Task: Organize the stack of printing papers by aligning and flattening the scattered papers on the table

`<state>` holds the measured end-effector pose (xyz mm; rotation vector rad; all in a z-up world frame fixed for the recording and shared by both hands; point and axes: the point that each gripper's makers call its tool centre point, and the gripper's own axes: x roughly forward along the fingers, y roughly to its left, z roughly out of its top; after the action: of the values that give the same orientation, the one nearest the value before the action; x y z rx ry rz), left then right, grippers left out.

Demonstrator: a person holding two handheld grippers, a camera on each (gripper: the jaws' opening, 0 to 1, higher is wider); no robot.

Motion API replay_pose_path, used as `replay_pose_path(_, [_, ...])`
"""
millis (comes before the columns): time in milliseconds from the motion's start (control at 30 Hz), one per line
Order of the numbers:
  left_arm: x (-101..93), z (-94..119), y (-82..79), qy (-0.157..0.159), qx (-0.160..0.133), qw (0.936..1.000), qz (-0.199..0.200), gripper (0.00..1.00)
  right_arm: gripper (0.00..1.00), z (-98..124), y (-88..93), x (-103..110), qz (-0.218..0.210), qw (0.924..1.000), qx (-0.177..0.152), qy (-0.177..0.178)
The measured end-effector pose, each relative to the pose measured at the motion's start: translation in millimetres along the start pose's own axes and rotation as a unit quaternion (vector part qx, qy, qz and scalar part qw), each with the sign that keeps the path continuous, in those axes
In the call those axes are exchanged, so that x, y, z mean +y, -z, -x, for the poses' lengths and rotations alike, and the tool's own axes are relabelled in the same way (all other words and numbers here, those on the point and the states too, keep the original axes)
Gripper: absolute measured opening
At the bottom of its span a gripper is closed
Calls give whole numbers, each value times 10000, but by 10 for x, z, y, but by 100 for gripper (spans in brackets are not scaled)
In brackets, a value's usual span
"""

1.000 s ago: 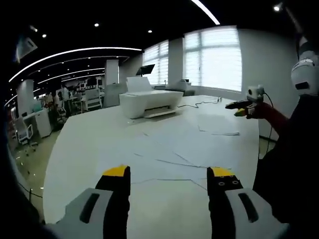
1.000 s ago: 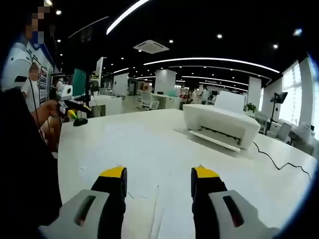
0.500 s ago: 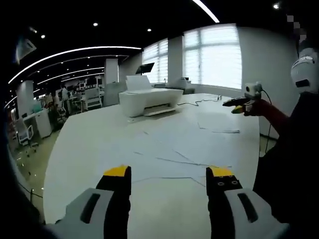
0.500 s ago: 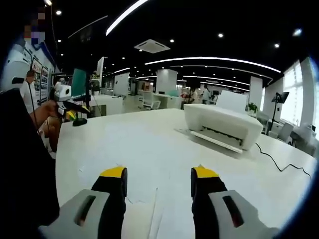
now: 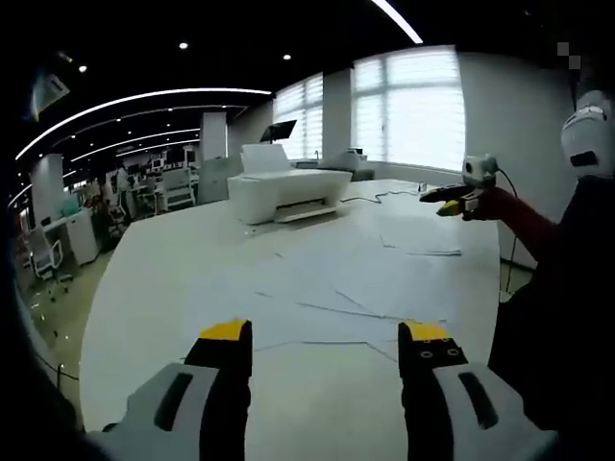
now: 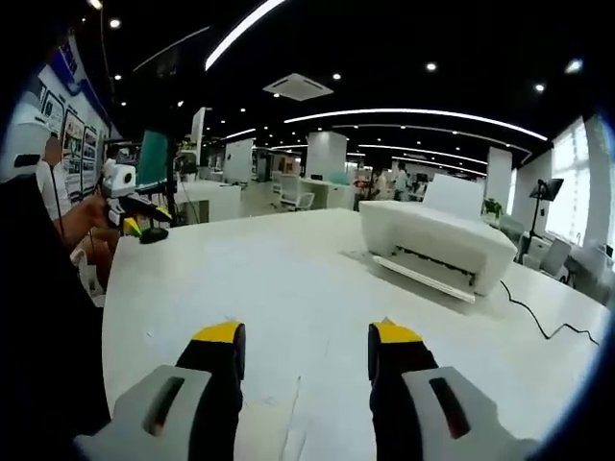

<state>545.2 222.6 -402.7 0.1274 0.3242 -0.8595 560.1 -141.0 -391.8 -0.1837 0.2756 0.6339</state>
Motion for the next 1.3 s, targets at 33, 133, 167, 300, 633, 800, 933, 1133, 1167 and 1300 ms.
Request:
replay_pose_path(33, [-1, 1, 2, 2, -2, 10000, 5, 66, 48, -16, -14, -2, -2, 10000, -9, -13])
replay_pose_path(133, [-5, 7, 7, 0, -10, 10000, 15, 66, 48, -51, -48, -5, -4, 10000, -35, -40])
replay_pose_path(167, [-5, 8, 11, 1, -7, 10000, 14, 66, 48, -63, -60, -4, 1, 10000, -44, -49])
replay_pose_path(300, [-8, 10, 19, 4, 2, 10000, 8, 66, 48, -107, -94, -1, 27, 9999, -53, -89])
replay_pose_path(633, [-29, -11, 26, 45, 16, 10000, -14, 65, 49, -221, -134, -47, 15, 9999, -64, -155])
replay_pose_path(800, [-27, -8, 25, 33, 25, 10000, -9, 65, 50, -267, -105, -84, -2, 9999, -7, -172])
replay_pose_path(933, [-23, 2, 17, 14, 23, 10000, -6, 65, 50, -284, -123, -100, -3, 9998, -21, -181])
replay_pose_path(1133, [-20, 19, -5, -1, 10, 10000, -25, 65, 51, -318, -183, -136, 42, 9998, -48, -182])
replay_pose_path(1167, [-19, 20, -5, -4, 11, 10000, -25, 65, 51, -323, -189, -139, 45, 9998, -51, -185])
replay_pose_path(1300, [-23, 25, 2, -1, 11, 10000, -26, 65, 52, -365, -216, -155, 74, 9998, -40, -187])
